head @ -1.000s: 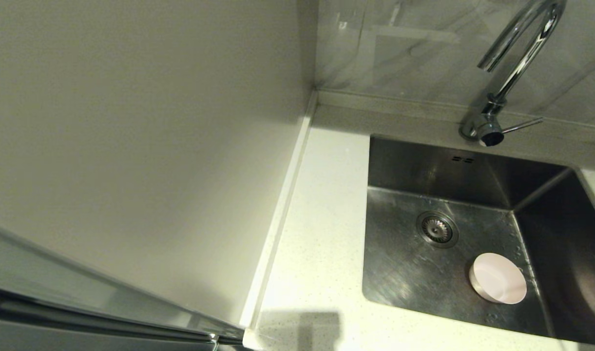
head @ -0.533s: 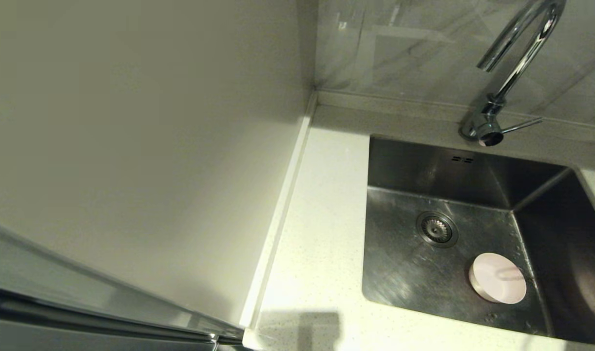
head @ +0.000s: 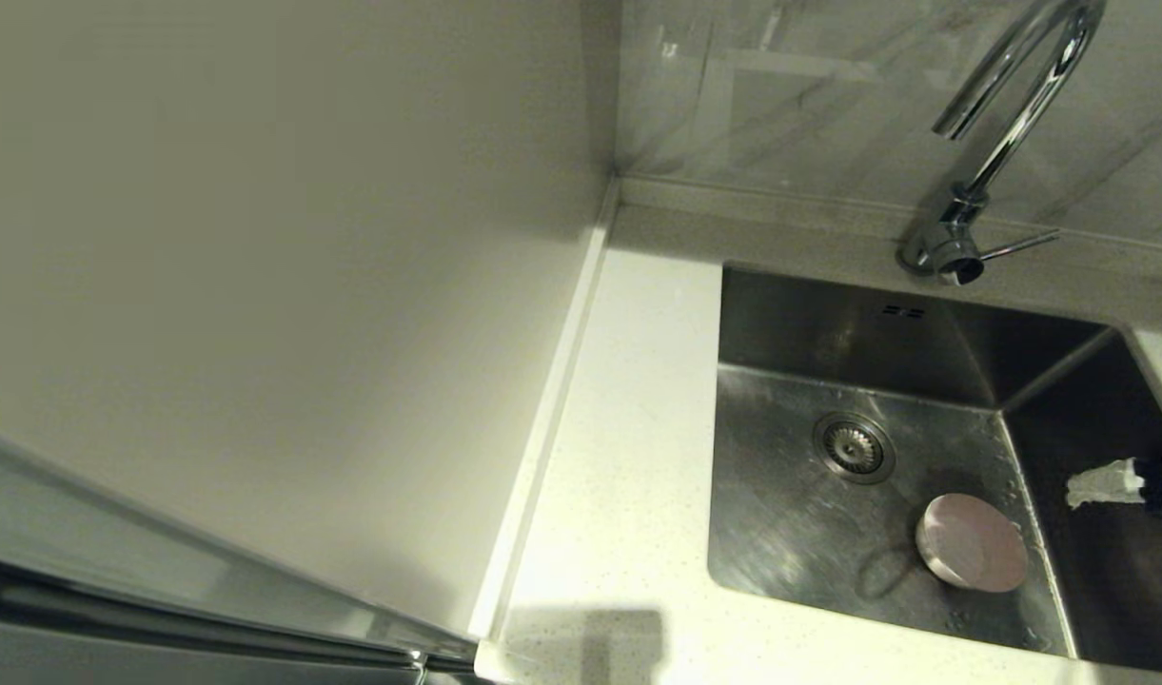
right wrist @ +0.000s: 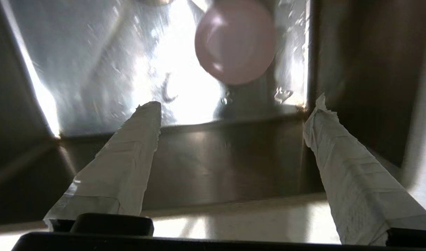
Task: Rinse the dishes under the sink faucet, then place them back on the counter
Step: Put a bowl back to the table from the sink
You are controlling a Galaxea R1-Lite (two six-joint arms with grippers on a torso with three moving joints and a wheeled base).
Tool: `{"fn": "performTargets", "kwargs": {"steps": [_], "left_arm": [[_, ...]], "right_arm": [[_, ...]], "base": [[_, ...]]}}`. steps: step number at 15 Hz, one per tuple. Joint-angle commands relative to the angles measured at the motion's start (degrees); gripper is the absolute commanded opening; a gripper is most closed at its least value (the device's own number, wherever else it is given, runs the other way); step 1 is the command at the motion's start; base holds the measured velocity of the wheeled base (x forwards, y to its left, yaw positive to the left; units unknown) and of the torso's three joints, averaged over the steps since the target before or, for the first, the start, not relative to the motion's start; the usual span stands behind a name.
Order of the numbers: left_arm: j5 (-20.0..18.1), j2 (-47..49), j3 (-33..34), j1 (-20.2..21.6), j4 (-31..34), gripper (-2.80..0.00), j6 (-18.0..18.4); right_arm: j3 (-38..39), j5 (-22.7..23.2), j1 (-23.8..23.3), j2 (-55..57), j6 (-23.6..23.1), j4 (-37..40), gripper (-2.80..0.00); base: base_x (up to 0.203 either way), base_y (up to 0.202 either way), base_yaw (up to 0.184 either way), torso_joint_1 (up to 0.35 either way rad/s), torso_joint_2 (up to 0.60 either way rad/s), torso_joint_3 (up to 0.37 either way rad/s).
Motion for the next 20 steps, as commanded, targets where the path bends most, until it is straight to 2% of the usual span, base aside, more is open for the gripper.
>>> {"fn": "performTargets", "kwargs": {"steps": [1, 4, 5, 7, 9, 10, 15, 20], "left_arm": [[0.0, -0.2, 0.0, 0.0, 0.0, -2.8, 0.0], [0.0, -0.2, 0.0, 0.0, 0.0, -2.8, 0.0], [0.0, -0.2, 0.0, 0.0, 0.0, -2.8, 0.0], [0.0, -0.2, 0.0, 0.0, 0.0, -2.8, 0.0], [0.0, -0.2, 0.0, 0.0, 0.0, -2.8, 0.0], [0.0, -0.2, 0.0, 0.0, 0.0, -2.8, 0.0], [0.0, -0.2, 0.0, 0.0, 0.0, -2.8, 0.0], [0.0, -0.3, 0.0, 0.0, 0.0, -2.8, 0.0]], "right_arm": [[0.5, -0.6, 1.6, 8.3, 0.1, -2.8, 0.0], [3.0, -4.4, 1.7, 15.2, -0.1, -14.3, 0.0], [2.9, -6.2, 1.8, 17.3, -0.5, -16.0, 0.0], [0.2, -10.9, 2.4, 22.5, -0.3, -16.5, 0.0], [-2.4, -17.5, 4.5, 28.0, 3.6, -16.2, 0.0], [-3.4, -18.5, 6.0, 29.4, 4.6, -15.2, 0.0], [-10.1, -18.8, 14.2, 35.1, 9.0, -10.5, 0.0], [-18.7, -18.9, 13.9, 43.6, 11.4, -7.3, 0.0]], "base": [[0.0, 0.0, 0.0, 0.0, 0.0, 0.0], [0.0, 0.0, 0.0, 0.0, 0.0, 0.0], [0.0, 0.0, 0.0, 0.0, 0.0, 0.0], [0.0, 0.0, 0.0, 0.0, 0.0, 0.0], [0.0, 0.0, 0.0, 0.0, 0.0, 0.0], [0.0, 0.0, 0.0, 0.0, 0.0, 0.0], [0.0, 0.0, 0.0, 0.0, 0.0, 0.0], [0.0, 0.0, 0.0, 0.0, 0.0, 0.0]]}}
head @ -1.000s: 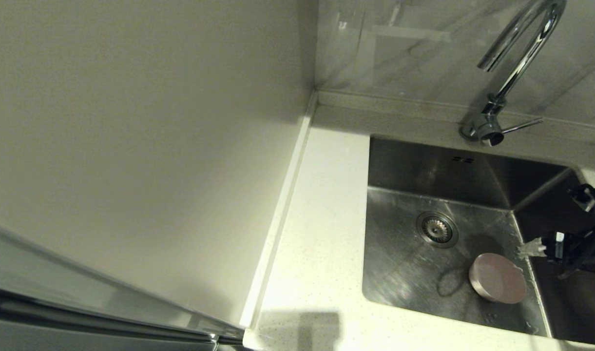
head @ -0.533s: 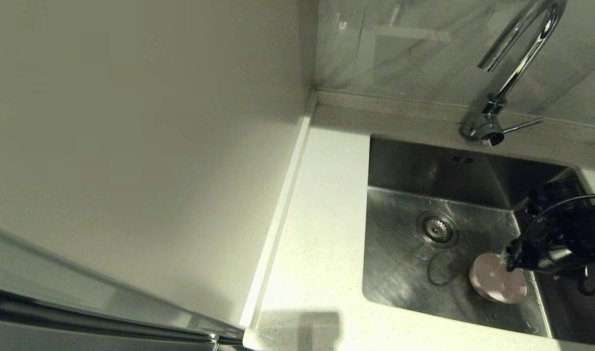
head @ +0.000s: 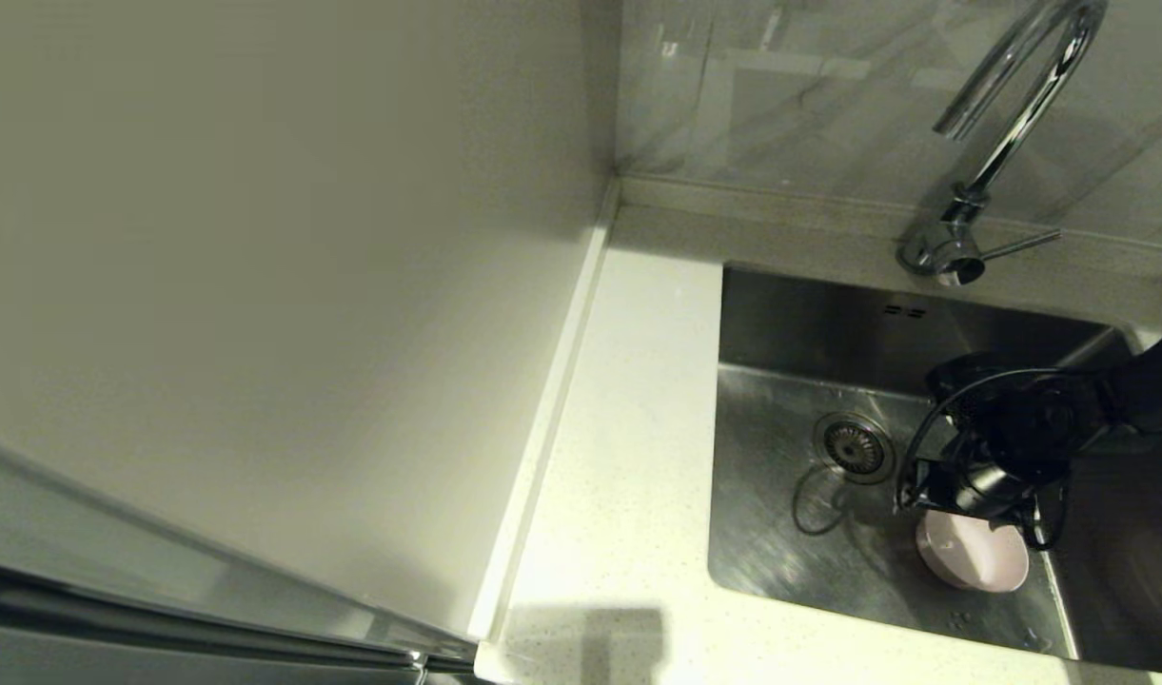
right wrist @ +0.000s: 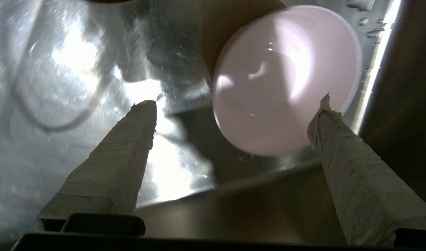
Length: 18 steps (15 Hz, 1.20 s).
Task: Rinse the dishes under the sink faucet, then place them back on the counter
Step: Put a bowl back to the table from the sink
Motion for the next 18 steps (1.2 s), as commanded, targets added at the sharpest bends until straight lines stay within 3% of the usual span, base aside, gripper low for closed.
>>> {"fn": "performTargets", "kwargs": {"steps": [1, 11, 12, 18], "left_arm": [[0.0, -0.2, 0.0, 0.0, 0.0, -2.8, 0.0], [0.0, -0.2, 0.0, 0.0, 0.0, -2.8, 0.0], [0.0, -0.2, 0.0, 0.0, 0.0, -2.8, 0.0], [0.1, -0.2, 0.0, 0.0, 0.0, -2.8, 0.0]], "right_arm": [[-2.6, -0.1, -0.8, 4.7, 0.4, 0.4, 0.0], [-5.6, -0.5, -2.6, 11.1, 3.3, 0.2, 0.0], [-5.8, -0.4, -2.7, 11.4, 3.3, 0.2, -2.8], [-7.8, -0.4, -2.6, 10.6, 3.1, 0.4, -2.8]], "base": [[0.0, 0.0, 0.0, 0.0, 0.0, 0.0], [0.0, 0.0, 0.0, 0.0, 0.0, 0.0], [0.0, 0.0, 0.0, 0.0, 0.0, 0.0], [0.0, 0.0, 0.0, 0.0, 0.0, 0.0]]}}
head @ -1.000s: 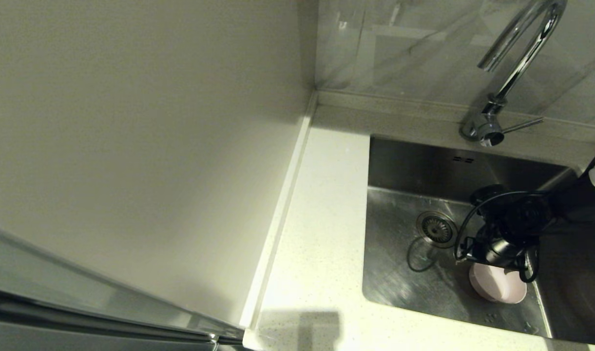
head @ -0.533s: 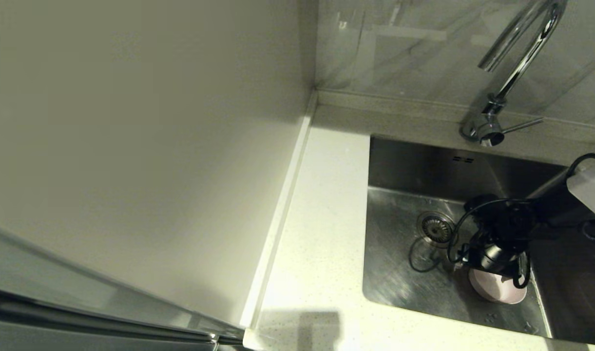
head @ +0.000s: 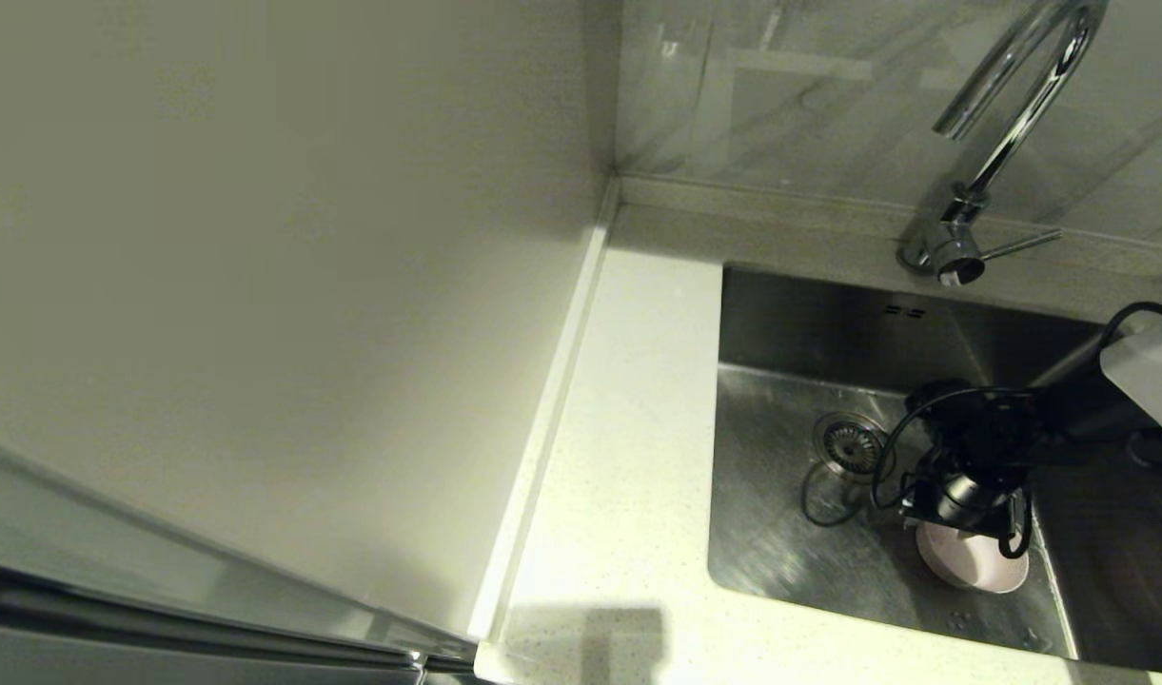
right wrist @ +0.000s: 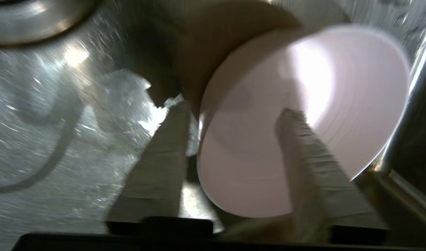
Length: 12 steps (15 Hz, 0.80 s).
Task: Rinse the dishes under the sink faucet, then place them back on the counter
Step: Put a bowl back to the table from the sink
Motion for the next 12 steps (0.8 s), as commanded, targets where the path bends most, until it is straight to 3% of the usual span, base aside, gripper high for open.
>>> {"fn": "performTargets", "kwargs": {"steps": [1, 8, 12], "left_arm": [[0.0, -0.2, 0.0, 0.0, 0.0, -2.8, 0.0], [0.0, -0.3, 0.0, 0.0, 0.0, -2.8, 0.0], [0.0, -0.2, 0.0, 0.0, 0.0, -2.8, 0.0]], "right_arm": [[-0.5, -0.1, 0.0, -0.3, 0.1, 0.1, -2.8], [-0.5, -0.1, 0.4, -3.8, 0.1, 0.7, -2.8], [-0.6, -0.1, 3.3, -10.8, 0.1, 3.5, -2.8]], "base": [[0.0, 0.0, 0.0, 0.0, 0.0, 0.0], [0.0, 0.0, 0.0, 0.0, 0.0, 0.0], [0.0, 0.0, 0.0, 0.0, 0.0, 0.0]]}}
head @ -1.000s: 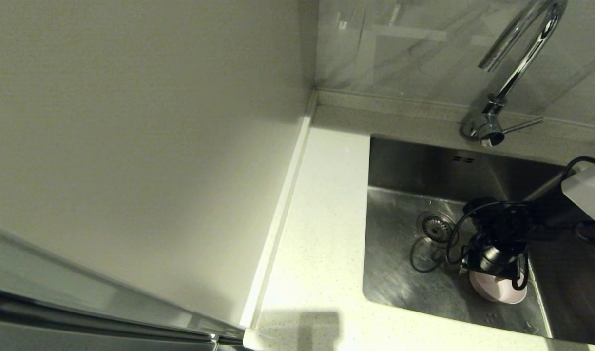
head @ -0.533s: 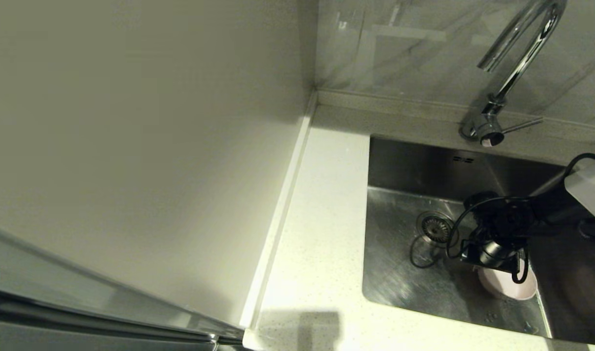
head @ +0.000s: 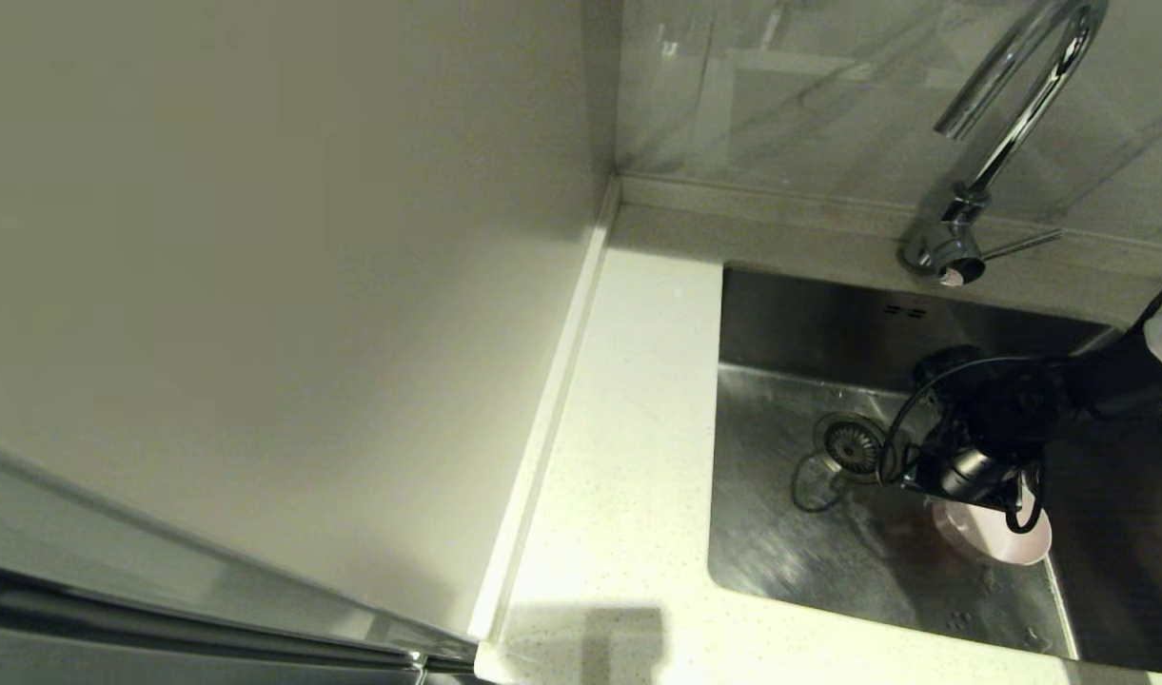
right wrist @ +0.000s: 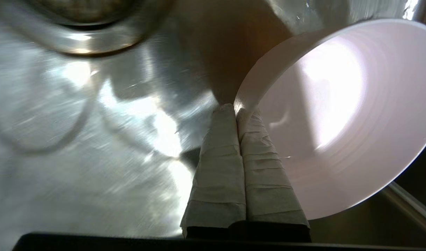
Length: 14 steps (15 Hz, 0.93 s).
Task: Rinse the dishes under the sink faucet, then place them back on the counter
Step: Put a bowl back to the table from the sink
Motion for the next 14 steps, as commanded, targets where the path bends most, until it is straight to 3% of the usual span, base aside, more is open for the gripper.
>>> {"fn": "performTargets", "kwargs": {"steps": [1, 5, 9, 11, 14], "left_arm": [[0.0, -0.2, 0.0, 0.0, 0.0, -2.8, 0.0], [0.0, -0.2, 0.0, 0.0, 0.0, -2.8, 0.0], [0.0, -0.3, 0.0, 0.0, 0.0, -2.8, 0.0], [0.0, -0.2, 0.0, -0.1, 0.0, -2.8, 0.0], [0.0, -0.2, 0.0, 0.0, 0.0, -2.8, 0.0]], "right_arm": [[0.0, -0.1, 2.0, -6.4, 0.2, 1.3, -2.8], [-1.3, -0.2, 5.7, -18.8, 0.2, 8.9, -2.8], [-5.1, -3.1, 5.1, -32.8, 0.1, 21.8, -2.8], [-5.7, -6.6, 0.9, -37.6, -0.4, 26.9, -2.8], [-4.8, -7.5, -11.5, -37.8, -2.1, 29.3, -2.8]], "base": [[0.0, 0.0, 0.0, 0.0, 0.0, 0.0], [0.0, 0.0, 0.0, 0.0, 0.0, 0.0], [0.0, 0.0, 0.0, 0.0, 0.0, 0.0], [0.0, 0.0, 0.0, 0.0, 0.0, 0.0], [0.0, 0.0, 0.0, 0.0, 0.0, 0.0]]}}
